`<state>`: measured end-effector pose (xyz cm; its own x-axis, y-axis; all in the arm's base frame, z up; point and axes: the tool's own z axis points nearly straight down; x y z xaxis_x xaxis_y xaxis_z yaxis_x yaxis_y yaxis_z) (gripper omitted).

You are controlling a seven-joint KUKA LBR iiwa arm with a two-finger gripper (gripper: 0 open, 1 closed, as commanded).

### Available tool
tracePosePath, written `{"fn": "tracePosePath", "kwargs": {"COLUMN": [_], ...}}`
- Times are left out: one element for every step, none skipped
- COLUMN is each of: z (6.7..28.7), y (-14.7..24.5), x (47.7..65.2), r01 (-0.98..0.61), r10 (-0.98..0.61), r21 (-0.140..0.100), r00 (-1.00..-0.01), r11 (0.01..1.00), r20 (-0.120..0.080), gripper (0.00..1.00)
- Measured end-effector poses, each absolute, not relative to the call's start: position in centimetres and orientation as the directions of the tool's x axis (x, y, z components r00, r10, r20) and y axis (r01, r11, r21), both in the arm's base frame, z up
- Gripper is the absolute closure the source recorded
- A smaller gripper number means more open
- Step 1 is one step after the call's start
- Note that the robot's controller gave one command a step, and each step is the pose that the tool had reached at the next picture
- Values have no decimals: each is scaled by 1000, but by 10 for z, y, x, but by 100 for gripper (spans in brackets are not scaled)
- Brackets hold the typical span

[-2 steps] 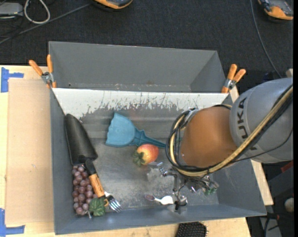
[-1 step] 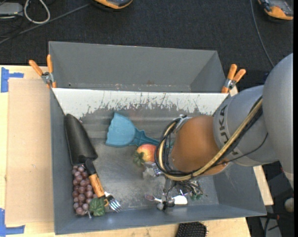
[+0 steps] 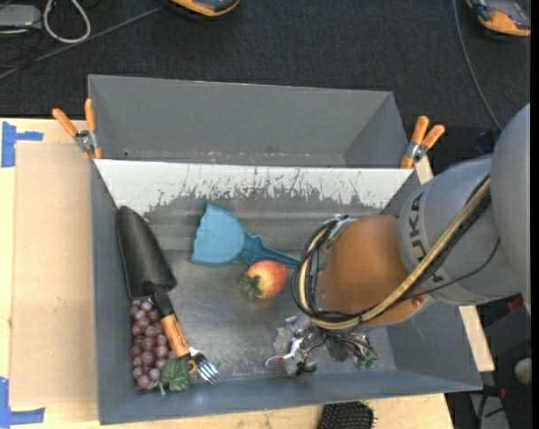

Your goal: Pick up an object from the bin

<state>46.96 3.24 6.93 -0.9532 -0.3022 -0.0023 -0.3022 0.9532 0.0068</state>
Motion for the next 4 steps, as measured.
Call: {"fn": "tracePosePath", "kwargs": {"z": [69,138,156,247], "y": [33,34,34,35], "x": [470,469,468,468], "r01": [-302,-306,-308,-306], "r10": [-302,-306,-308,-306], "r21": [7,7,9,9], "r00": [-953,-952,-951,-952], "r11": [953,952,951,952], "r20": [-2,-2,6,2], "gripper": [100,100,100,100]}}
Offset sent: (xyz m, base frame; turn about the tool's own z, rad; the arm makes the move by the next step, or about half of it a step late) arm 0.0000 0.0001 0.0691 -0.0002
